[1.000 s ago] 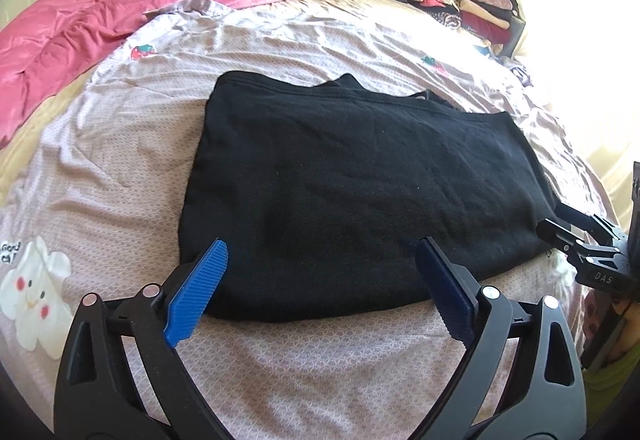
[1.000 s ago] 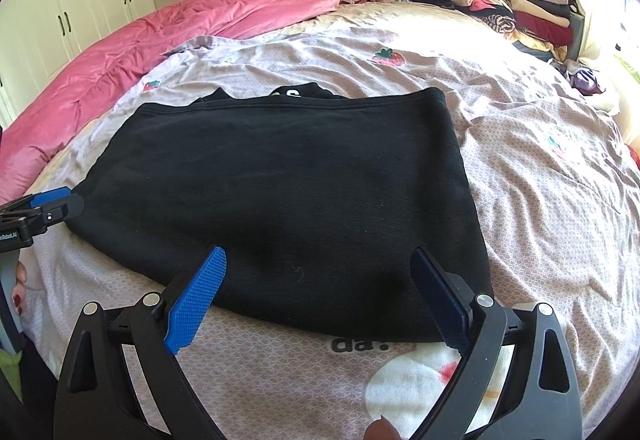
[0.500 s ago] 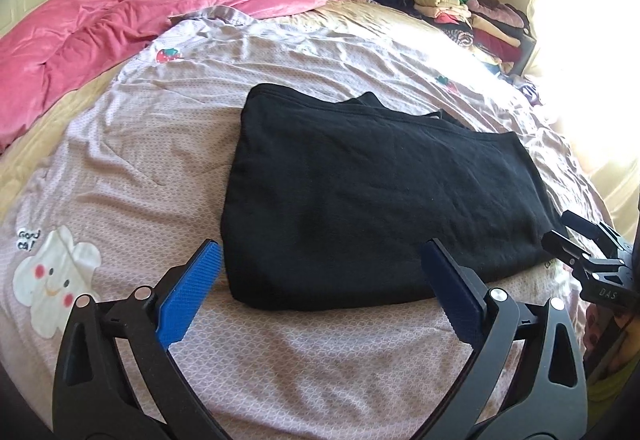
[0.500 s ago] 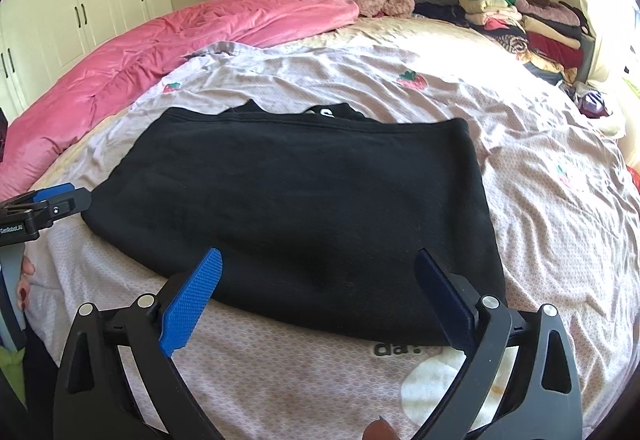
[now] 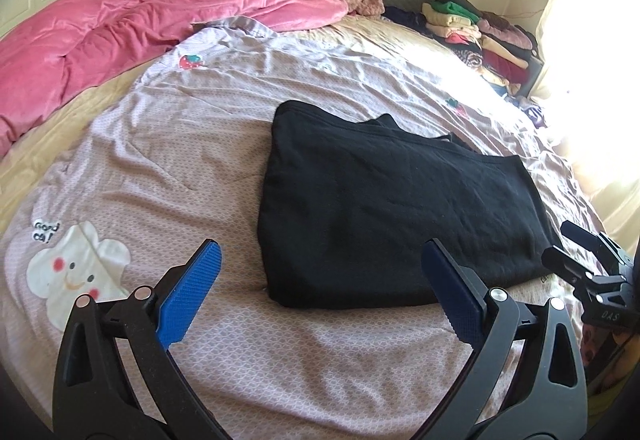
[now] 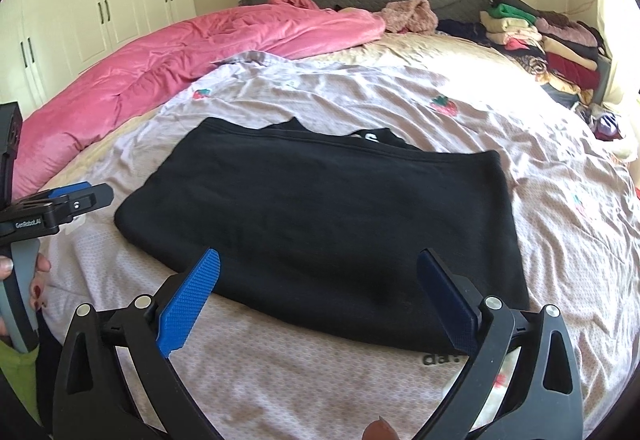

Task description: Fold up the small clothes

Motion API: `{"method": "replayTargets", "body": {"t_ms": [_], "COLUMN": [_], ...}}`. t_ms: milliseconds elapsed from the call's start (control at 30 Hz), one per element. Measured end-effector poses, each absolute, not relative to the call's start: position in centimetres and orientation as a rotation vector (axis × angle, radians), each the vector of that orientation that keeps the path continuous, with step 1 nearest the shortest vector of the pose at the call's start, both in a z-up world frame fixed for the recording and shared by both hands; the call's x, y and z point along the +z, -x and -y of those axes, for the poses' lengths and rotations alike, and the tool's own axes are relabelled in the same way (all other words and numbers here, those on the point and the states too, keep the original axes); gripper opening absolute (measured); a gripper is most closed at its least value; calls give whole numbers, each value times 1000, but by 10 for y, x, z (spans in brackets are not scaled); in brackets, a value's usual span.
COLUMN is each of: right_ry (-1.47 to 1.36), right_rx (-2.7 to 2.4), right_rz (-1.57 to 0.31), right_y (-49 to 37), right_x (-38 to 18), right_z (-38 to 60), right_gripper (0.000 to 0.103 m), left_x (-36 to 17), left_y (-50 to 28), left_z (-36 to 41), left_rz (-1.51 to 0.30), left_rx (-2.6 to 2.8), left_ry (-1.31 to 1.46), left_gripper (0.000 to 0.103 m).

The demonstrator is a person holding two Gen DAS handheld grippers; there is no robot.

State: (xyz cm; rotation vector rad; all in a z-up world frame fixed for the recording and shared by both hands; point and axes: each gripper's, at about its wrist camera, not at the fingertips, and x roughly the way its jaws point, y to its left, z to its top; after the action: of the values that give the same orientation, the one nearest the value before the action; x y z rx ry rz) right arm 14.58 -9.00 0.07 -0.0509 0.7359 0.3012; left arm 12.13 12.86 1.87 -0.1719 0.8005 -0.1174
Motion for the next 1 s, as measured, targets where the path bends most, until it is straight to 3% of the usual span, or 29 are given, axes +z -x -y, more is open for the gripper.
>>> {"method": "replayTargets", "body": {"t_ms": [1000], "right_ry": [185], "right_rx": [534], "right_rz": [-685], "right_y": [-137], "right_x": [22], "right_z": [-17], "right_gripper": [98], "left_x": [33], "left_y": [-112], "left_z": [-194], "left_rz": [-722], "left_rx": [42], "left_ry": [251], "left_gripper": [94]}}
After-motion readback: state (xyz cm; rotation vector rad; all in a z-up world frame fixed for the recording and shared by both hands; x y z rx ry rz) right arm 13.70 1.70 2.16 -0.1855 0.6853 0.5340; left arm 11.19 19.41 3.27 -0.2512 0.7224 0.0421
